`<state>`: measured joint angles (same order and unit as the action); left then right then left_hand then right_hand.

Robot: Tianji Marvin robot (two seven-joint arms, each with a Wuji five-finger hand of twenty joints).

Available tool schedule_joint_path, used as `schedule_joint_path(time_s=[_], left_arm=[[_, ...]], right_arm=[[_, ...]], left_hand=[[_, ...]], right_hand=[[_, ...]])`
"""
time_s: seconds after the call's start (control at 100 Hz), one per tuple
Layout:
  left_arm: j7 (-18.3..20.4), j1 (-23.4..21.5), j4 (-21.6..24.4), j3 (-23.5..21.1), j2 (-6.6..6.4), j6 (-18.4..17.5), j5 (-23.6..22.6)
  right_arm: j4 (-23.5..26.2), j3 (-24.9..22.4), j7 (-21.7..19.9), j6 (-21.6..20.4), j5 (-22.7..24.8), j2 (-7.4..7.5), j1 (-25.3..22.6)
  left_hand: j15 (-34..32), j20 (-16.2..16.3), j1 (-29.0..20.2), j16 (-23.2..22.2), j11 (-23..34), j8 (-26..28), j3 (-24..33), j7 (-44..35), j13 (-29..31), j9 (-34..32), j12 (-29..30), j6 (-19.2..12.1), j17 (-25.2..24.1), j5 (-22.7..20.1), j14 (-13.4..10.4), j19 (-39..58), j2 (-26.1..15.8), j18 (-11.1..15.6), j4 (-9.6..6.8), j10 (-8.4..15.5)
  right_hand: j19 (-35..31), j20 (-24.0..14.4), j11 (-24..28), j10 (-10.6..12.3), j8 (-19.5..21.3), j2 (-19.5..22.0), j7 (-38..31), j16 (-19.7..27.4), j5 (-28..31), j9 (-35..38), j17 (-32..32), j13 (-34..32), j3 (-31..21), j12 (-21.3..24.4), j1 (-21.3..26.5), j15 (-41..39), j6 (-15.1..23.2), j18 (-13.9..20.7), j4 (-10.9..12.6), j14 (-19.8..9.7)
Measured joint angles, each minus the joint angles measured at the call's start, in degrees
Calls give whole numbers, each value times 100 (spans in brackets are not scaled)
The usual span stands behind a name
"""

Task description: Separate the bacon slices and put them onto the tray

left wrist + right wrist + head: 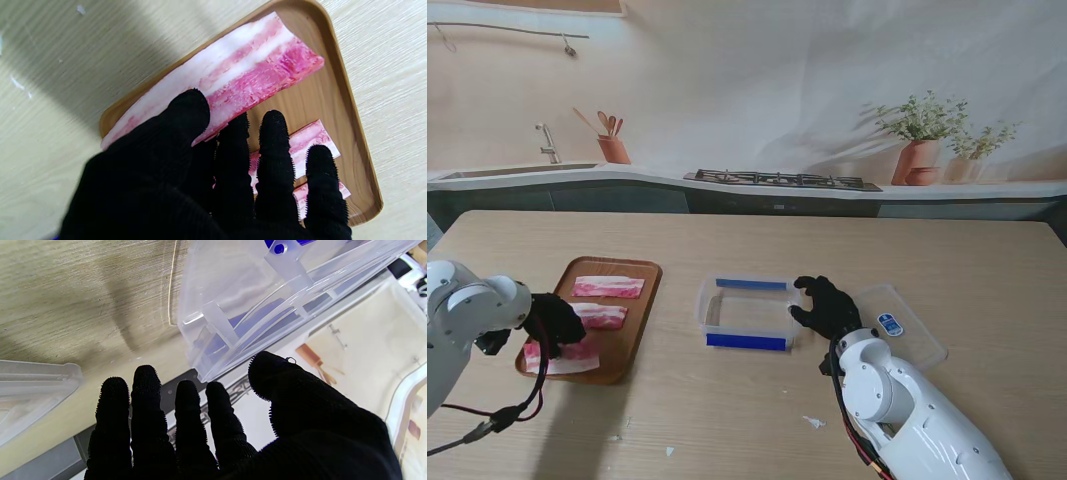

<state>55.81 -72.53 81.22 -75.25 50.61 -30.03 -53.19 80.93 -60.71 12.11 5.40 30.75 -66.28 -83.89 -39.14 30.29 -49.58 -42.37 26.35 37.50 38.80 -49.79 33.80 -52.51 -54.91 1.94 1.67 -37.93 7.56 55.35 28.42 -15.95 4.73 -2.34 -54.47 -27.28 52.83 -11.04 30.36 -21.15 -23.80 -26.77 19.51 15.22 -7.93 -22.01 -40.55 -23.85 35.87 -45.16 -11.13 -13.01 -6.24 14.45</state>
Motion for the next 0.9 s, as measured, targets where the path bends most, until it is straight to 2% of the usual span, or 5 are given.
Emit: schedule_joint_path(time_s=[0.17,0.49,0.63,0.8,0.9], left_arm=[[-183,184,-193,301,-25,-481,-502],[-617,276,-375,513,2,-445,-628],[-705,276,-380,533,34,-453,-798],[-680,286,-334,543,43,-595,-1083],[-770,248,-297,420,67,-706,-1214]], right_arm=[[-5,26,-8,14,-6,-1,15],[-2,14,-3,18,-2,-2,6],[4,2,-1,17,-2,-2,-1],[17,-17,8,16,-9,-3,-16],[21,-24,11,16,-10,-3,-23]], left_hand=[[11,0,214,0,-58,7,130,-10,-1,9,0,-249,-12,55,-146,-3,2,82,-7,153],[11,0,223,57,-75,-418,137,-63,-2,10,26,-250,-46,57,-141,-4,2,82,-8,168],[142,0,341,157,163,-1024,366,289,-314,788,843,-217,-144,102,-70,-90,48,82,-12,168],[284,-1,1152,158,563,-1325,649,1632,-771,1965,2259,209,-282,526,-62,-223,-120,82,-581,88],[521,-1,1392,298,388,-1712,646,2228,-1096,2447,2534,352,-357,854,-62,-299,-100,85,-583,55]], right_hand=[[0,0,0,0,0,0,0,0,0,0,0,0,0,0,0,0,0,0,0,0],[0,0,0,0,0,1,0,0,0,0,0,0,0,0,0,0,0,0,0,0],[0,0,0,0,0,2,0,0,0,0,0,0,0,0,0,0,0,0,0,0],[0,0,0,0,0,3,0,0,-1,0,0,0,45,0,0,0,0,0,0,0],[0,0,0,0,0,3,0,0,-1,0,0,0,89,0,0,0,0,0,0,0]])
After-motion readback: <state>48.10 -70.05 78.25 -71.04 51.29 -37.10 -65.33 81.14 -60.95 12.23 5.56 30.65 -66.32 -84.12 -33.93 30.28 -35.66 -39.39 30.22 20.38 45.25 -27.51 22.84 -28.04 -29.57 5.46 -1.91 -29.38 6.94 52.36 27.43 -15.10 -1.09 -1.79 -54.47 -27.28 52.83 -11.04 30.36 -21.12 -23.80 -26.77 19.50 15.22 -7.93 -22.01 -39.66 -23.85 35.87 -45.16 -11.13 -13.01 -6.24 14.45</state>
